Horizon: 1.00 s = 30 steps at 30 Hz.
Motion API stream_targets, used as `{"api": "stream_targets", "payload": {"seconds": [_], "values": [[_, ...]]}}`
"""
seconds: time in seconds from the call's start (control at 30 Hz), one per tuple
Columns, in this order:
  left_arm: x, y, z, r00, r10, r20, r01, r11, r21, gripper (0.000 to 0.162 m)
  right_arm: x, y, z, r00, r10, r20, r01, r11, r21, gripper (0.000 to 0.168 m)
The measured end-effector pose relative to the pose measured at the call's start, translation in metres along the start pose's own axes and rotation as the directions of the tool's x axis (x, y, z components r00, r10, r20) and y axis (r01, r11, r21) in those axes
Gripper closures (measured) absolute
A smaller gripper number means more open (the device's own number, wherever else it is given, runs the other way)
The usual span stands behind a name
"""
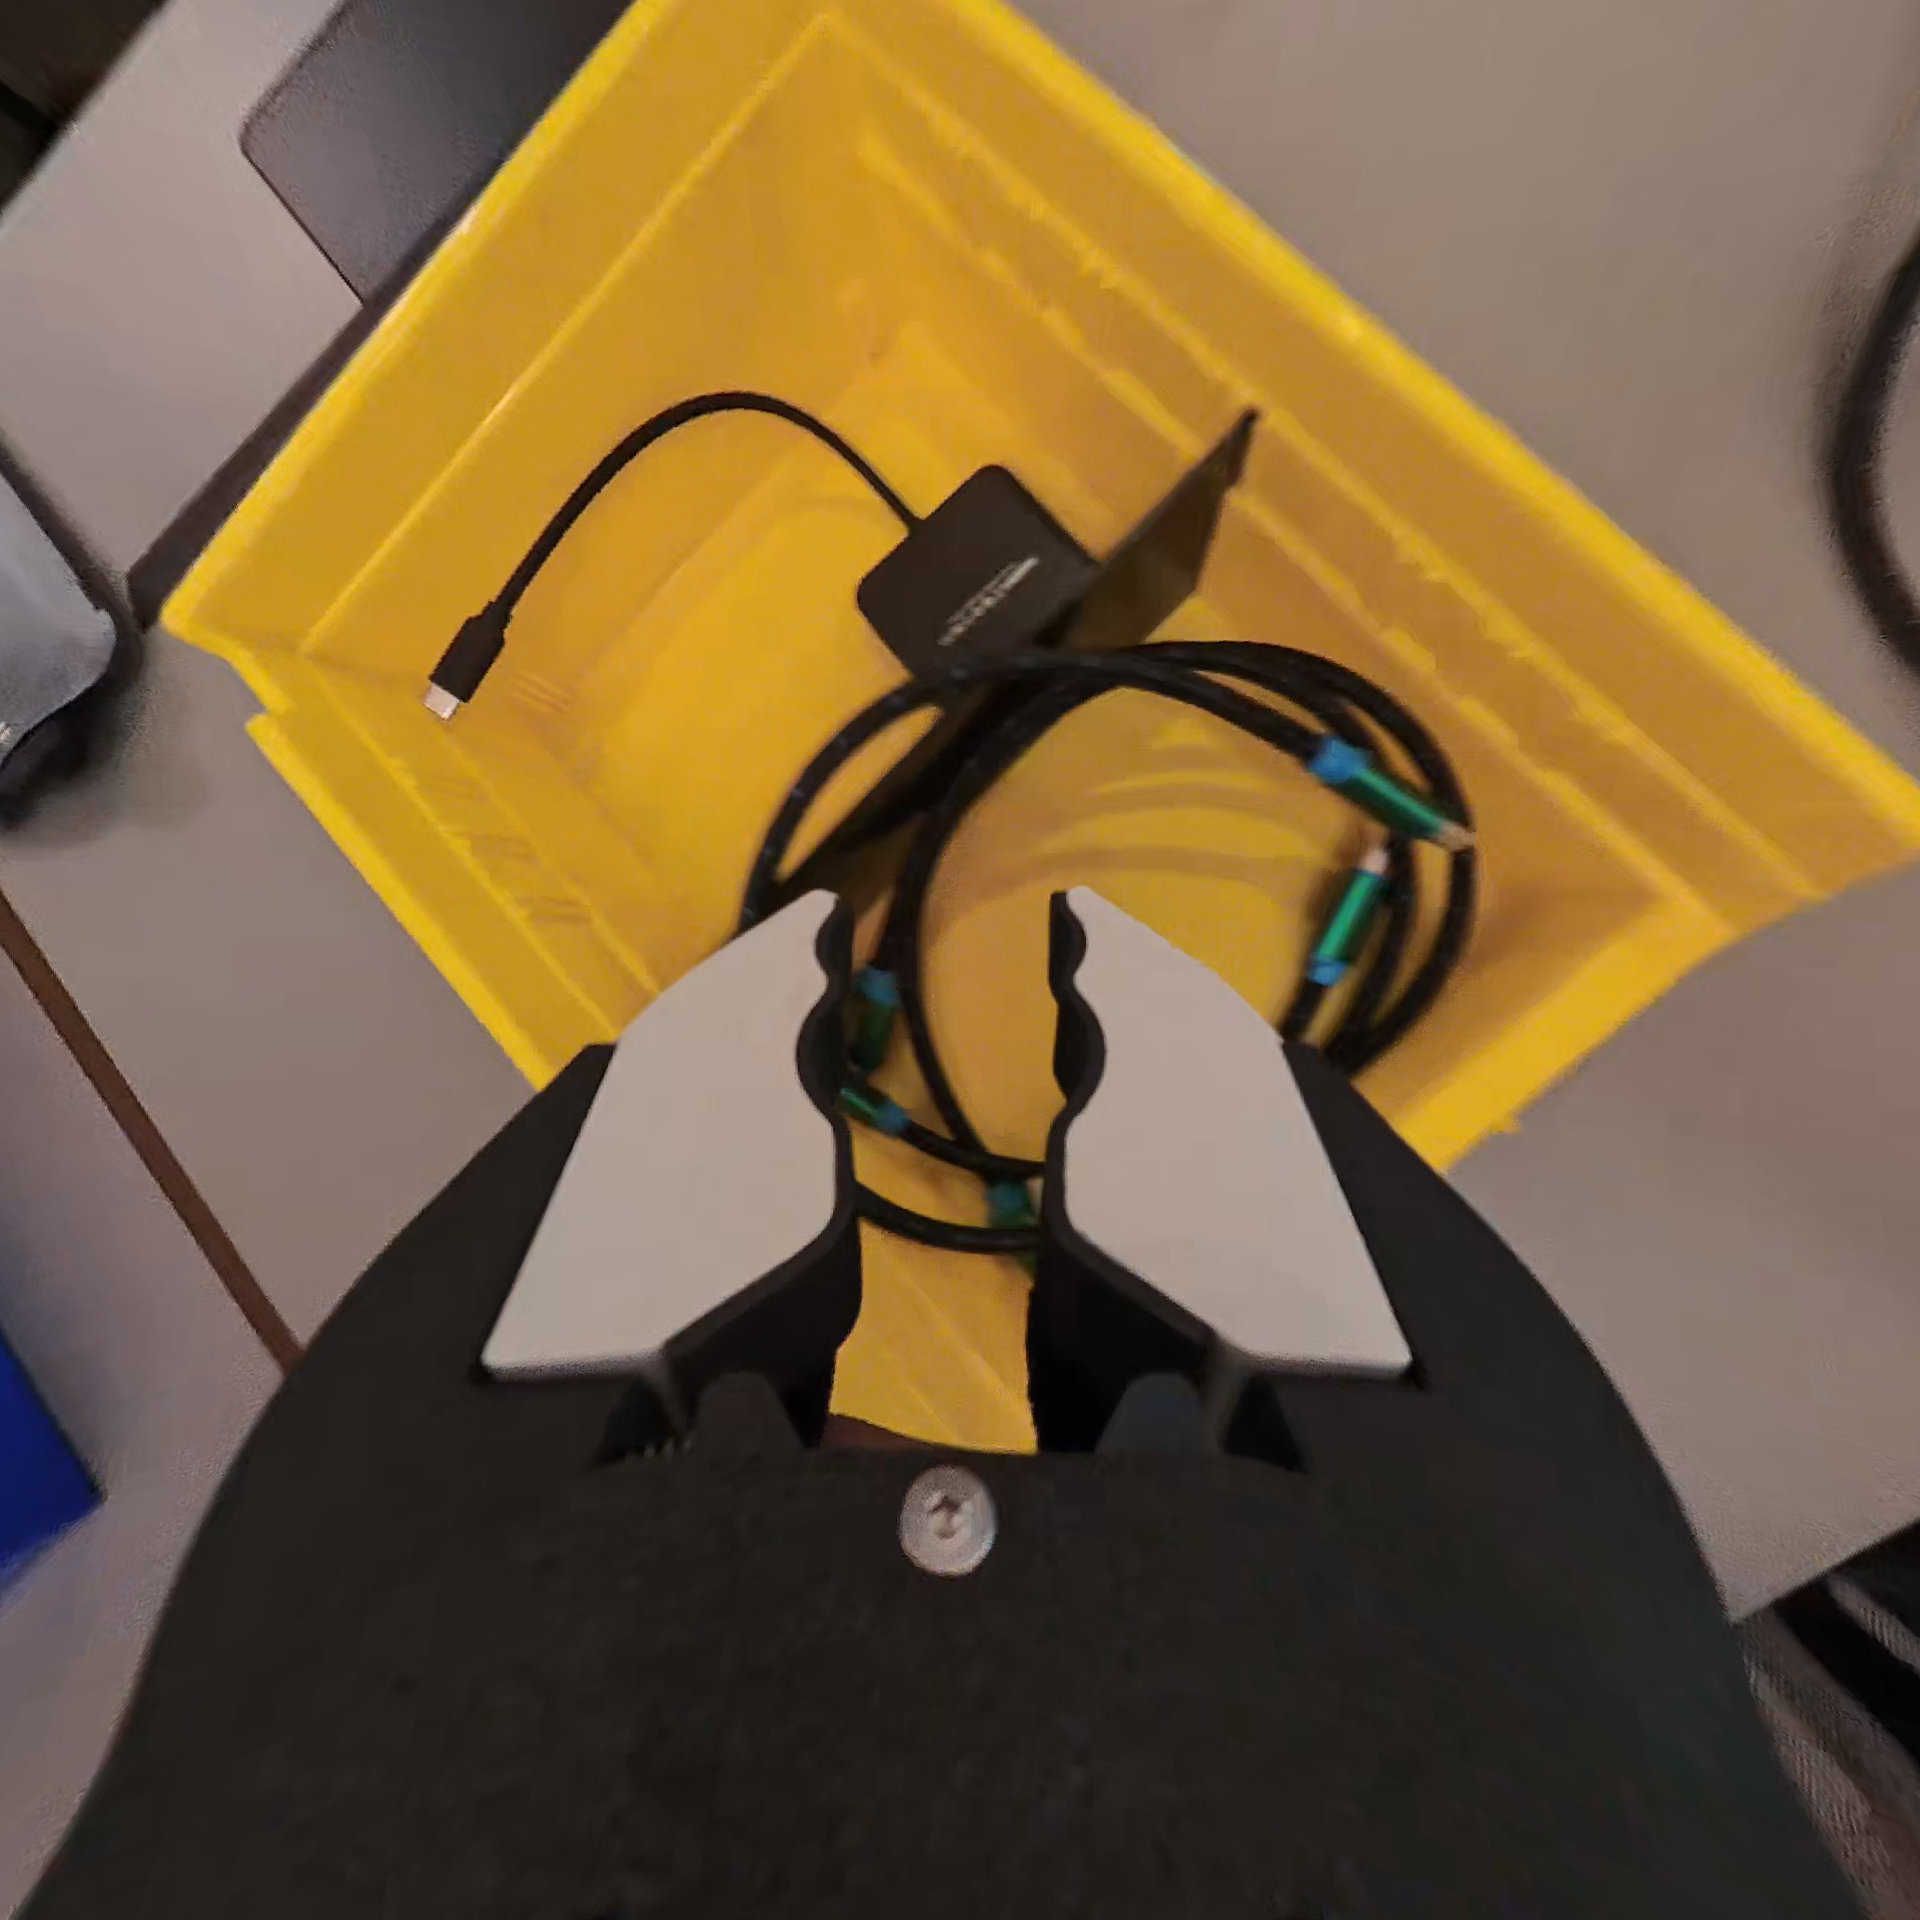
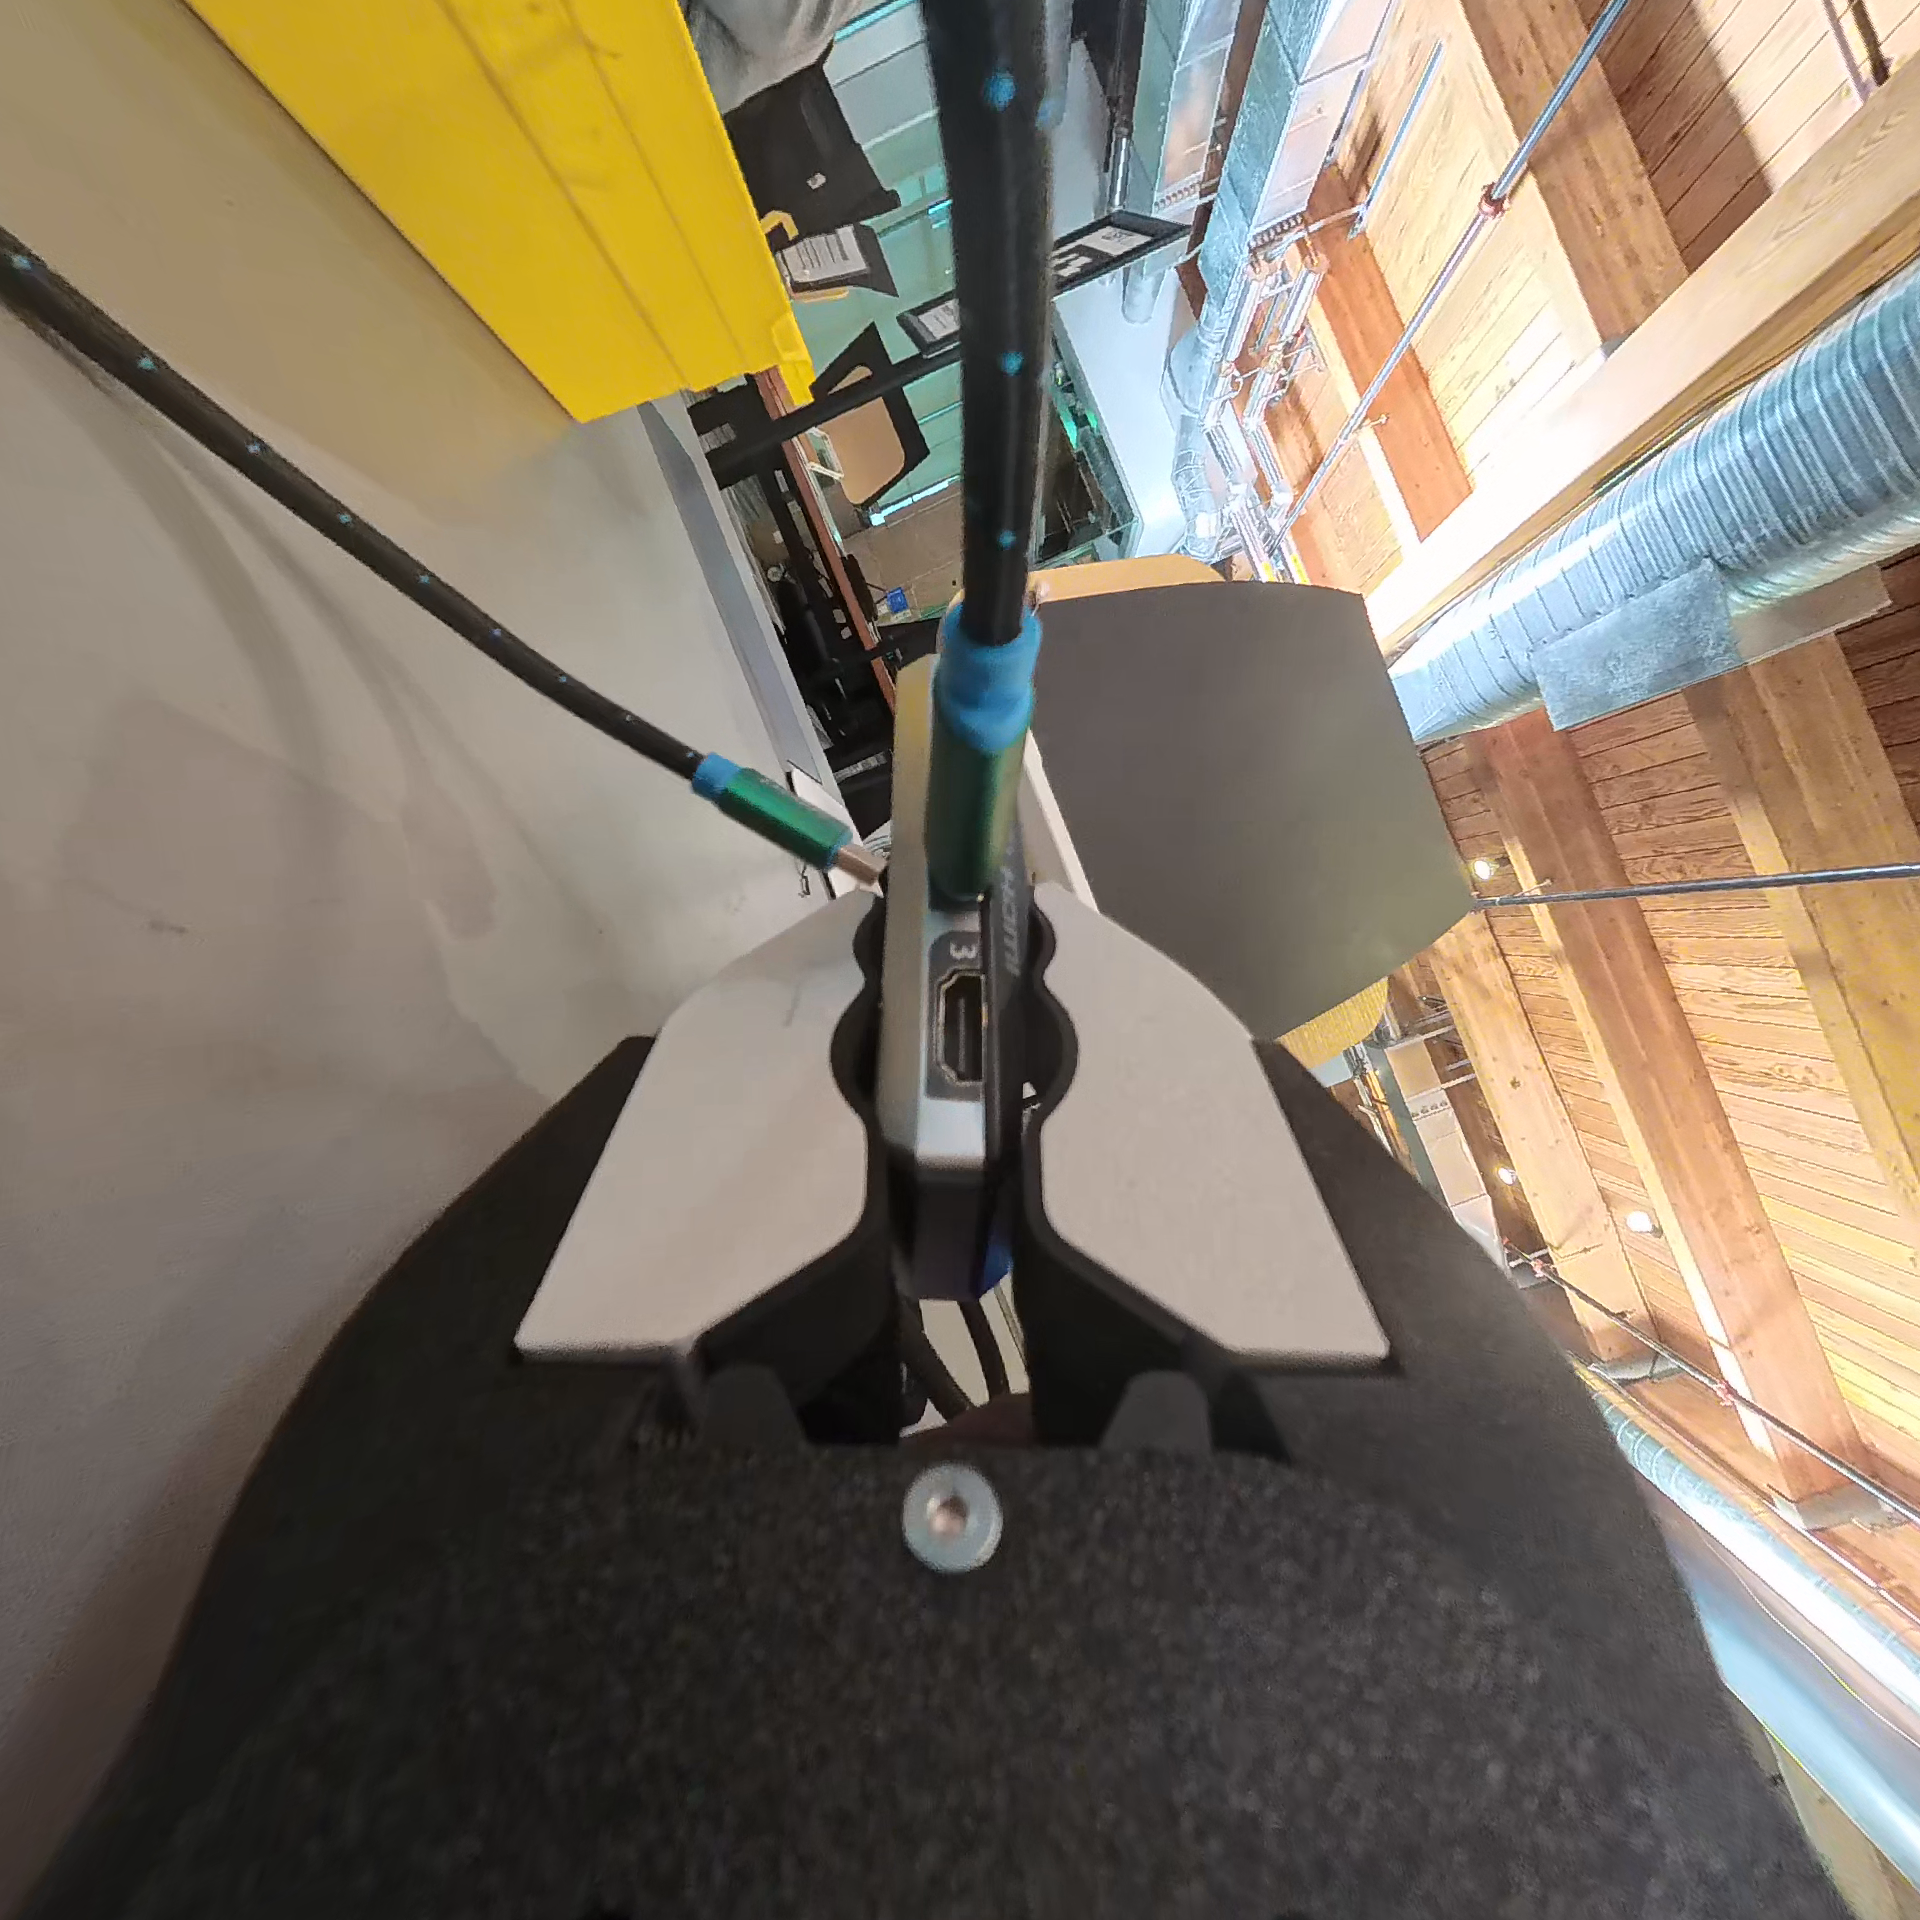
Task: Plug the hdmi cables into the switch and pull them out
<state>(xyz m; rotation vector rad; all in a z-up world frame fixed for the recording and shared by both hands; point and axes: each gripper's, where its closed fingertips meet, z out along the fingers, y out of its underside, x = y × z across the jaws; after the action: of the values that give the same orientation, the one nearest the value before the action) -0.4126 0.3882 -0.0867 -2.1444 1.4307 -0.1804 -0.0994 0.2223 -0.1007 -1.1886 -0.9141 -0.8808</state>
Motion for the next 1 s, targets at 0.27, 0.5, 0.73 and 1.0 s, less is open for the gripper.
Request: {"api": "stream_targets", "payload": {"seconds": [0.27, 0.5, 0.73, 1.0], "values": [[-0.017, 0.001, 0.044, 0.972, 0.222, -0.082, -0.236, 0.934, -0.268, 0.146, 0.000, 0.003, -0.001, 1.000, 0.002, 0.005, -0.002, 1.000, -0.009, 0.145], [-0.007, -0.052, -0.063, 0.989, 0.144, 0.033, -0.146, 0.988, 0.047, 0.153, 0.002, 0.003, -0.001, 1.000, 0.014, 0.001, -0.014, 1.000, -0.002, 0.146], [0.038, -0.088, -0.184, 0.958, -0.060, 0.281, -0.067, 0.903, 0.424, 0.155, 0.005, 0.003, 0.000, 0.999, 0.040, -0.003, -0.040, 0.999, 0.003, 0.146], [0.066, -0.091, -0.237, 0.827, -0.255, 0.501, -0.065, 0.842, 0.536, 0.156, 0.008, 0.005, 0.001, 0.998, 0.063, -0.005, -0.063, 0.998, 0.003, 0.146]]}}
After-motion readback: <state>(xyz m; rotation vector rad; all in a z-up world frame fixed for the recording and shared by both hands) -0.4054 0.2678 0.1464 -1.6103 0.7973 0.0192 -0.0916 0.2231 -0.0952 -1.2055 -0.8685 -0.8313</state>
